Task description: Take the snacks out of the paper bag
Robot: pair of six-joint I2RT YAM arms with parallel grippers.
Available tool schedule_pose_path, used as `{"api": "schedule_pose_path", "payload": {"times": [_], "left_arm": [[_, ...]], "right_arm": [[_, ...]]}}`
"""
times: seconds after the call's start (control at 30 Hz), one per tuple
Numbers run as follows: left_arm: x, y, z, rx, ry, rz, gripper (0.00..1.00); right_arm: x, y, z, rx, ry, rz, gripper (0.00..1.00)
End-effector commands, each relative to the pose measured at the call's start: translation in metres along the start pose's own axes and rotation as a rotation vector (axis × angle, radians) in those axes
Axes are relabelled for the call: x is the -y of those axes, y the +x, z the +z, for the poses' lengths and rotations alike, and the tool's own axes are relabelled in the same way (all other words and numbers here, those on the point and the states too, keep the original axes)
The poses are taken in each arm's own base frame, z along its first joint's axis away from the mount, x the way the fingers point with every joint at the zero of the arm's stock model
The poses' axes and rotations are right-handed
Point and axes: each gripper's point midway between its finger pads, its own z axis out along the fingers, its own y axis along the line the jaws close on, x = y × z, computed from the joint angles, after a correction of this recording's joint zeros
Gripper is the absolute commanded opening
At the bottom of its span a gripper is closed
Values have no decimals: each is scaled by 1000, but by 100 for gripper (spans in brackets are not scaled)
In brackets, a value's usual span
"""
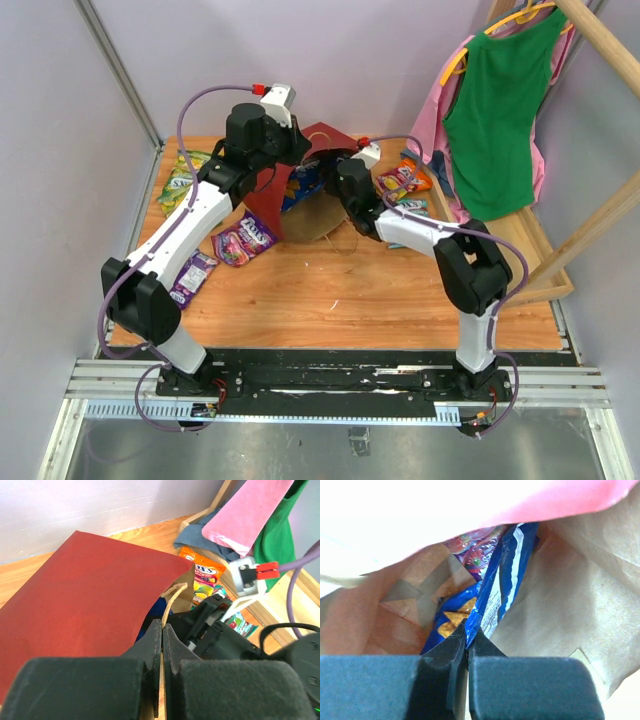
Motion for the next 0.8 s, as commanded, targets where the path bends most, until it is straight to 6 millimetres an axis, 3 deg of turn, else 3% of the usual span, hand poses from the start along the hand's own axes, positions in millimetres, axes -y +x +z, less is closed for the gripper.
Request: {"api": "schedule_pose_path", "payload": {"times": [0.0, 0.5, 0.6, 0.77], "left_arm": [[4, -18, -7, 57, 11, 0, 0], [9, -21, -9, 63, 44, -3, 1], [9, -23, -11, 68, 38, 4, 1], [9, -28, -16, 84, 30, 9, 1]], "right_arm": [[-34, -37, -27, 90, -90, -31, 1], [-45, -65, -81, 132, -141, -67, 1], [-38, -68, -94, 140, -128, -104, 1], [-9, -74, -121, 153, -55, -175, 1]]}}
